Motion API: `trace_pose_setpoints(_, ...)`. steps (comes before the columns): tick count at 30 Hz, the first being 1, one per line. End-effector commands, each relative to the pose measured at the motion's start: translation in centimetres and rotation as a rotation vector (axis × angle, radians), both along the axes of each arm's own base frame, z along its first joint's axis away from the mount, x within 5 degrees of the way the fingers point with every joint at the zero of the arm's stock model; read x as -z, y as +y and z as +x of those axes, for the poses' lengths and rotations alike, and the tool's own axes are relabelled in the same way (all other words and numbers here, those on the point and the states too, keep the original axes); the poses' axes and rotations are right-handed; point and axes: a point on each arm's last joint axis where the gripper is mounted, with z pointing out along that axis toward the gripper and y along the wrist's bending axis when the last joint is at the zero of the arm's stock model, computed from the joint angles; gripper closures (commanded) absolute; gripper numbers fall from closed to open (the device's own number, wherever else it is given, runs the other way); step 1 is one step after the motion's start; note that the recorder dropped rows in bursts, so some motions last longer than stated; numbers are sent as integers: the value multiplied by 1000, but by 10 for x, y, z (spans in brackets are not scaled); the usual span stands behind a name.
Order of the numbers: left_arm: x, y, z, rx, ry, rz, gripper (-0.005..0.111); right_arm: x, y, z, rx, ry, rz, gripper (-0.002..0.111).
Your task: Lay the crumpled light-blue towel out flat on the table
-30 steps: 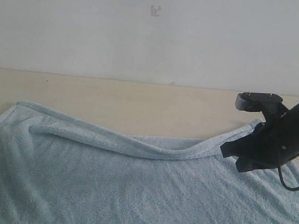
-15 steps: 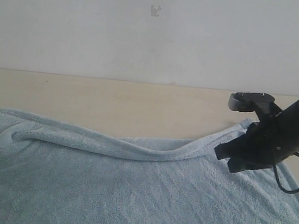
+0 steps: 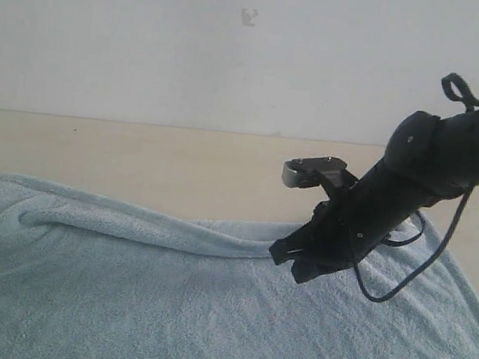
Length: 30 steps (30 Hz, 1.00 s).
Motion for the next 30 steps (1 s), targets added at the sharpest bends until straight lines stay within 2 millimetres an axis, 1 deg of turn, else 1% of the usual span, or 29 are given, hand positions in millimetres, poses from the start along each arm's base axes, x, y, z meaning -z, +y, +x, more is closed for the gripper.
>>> trace_pose_setpoints(1,-3,-1,1,-12,-36,-18,99,6,7,15,-16,16,7,108)
trace_pose_setpoints(5,-3,-1,2,-13,-50,-21,99,8,12,26,-21,14,14,108)
trace_pose_setpoints(7,-3,-1,2,-12,-52,-21,99,11,13,28,-24,20,14,108)
trace_pose_setpoints(9,-4,-1,2,-12,-54,-20,99,18,13,29,-21,31,8,108)
trace_pose_setpoints(12,-3,-1,2,-15,-54,-23,99,24,13,31,-16,31,3,108)
trace_pose_setpoints(15,-3,-2,2,-21,-56,-30,99,18,17,47,6,-53,15,108)
trace_pose_setpoints(18,-3,-2,2,-22,-52,-32,99,-4,24,79,34,-188,47,108)
trace_pose_setpoints(21,-3,-2,2,-22,-47,-33,99,-47,26,116,85,-293,121,108)
trace_pose_setpoints(23,-3,-2,2,-21,-45,-33,99,-77,21,130,115,-349,163,108)
trace_pose_setpoints(26,-3,-2,2,-18,-47,-31,99,-108,9,135,106,-382,180,108)
trace_pose_setpoints(27,-3,-2,2,-18,-50,-31,99,-113,4,133,99,-384,170,108)
trace_pose_setpoints(30,-4,-2,3,-22,-61,-36,99,-118,-11,127,72,-331,103,108)
